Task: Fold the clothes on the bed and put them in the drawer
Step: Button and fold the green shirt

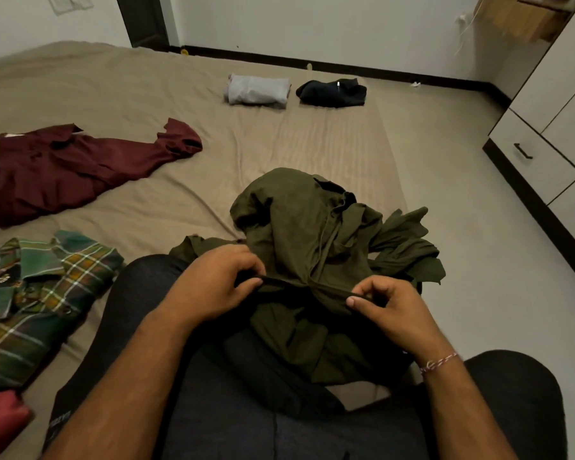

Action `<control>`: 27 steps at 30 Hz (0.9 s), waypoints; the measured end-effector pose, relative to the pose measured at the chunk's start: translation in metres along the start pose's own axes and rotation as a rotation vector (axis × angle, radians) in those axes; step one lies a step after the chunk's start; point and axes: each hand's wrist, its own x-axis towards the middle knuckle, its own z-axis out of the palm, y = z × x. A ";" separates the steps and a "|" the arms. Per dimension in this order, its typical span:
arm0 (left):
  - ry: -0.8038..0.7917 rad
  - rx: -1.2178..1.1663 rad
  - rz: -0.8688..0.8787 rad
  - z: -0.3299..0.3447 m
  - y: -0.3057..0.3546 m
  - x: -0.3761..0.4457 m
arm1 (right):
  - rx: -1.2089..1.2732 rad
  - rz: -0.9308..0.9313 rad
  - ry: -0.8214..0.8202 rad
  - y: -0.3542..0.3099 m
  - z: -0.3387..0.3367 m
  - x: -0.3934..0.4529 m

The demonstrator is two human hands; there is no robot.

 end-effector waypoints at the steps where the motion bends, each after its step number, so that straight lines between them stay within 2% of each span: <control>1: 0.051 0.023 0.002 0.002 0.000 -0.002 | 0.008 0.001 0.017 -0.001 0.000 0.001; 6: 0.366 0.011 -0.042 0.006 0.016 0.001 | -0.068 -0.011 0.151 -0.005 0.006 -0.001; 10: 0.326 -0.006 -0.002 0.014 0.021 0.002 | -0.094 0.011 0.141 -0.006 0.002 -0.006; 12: 0.327 -0.100 0.045 0.022 0.027 -0.002 | -0.050 0.014 0.131 -0.008 0.001 -0.013; 17: 0.343 -0.414 -0.017 0.044 0.060 -0.024 | 0.297 0.123 0.222 -0.019 0.017 -0.038; 21: 0.375 -0.647 -0.117 0.058 0.074 -0.030 | 0.764 0.282 0.184 -0.026 0.028 -0.047; 25: 0.496 -0.802 -0.286 0.063 0.085 -0.024 | 0.981 0.247 0.223 -0.040 0.032 -0.047; 27: 0.545 -0.830 -0.292 0.066 0.091 -0.023 | 1.004 0.204 0.268 -0.045 0.037 -0.045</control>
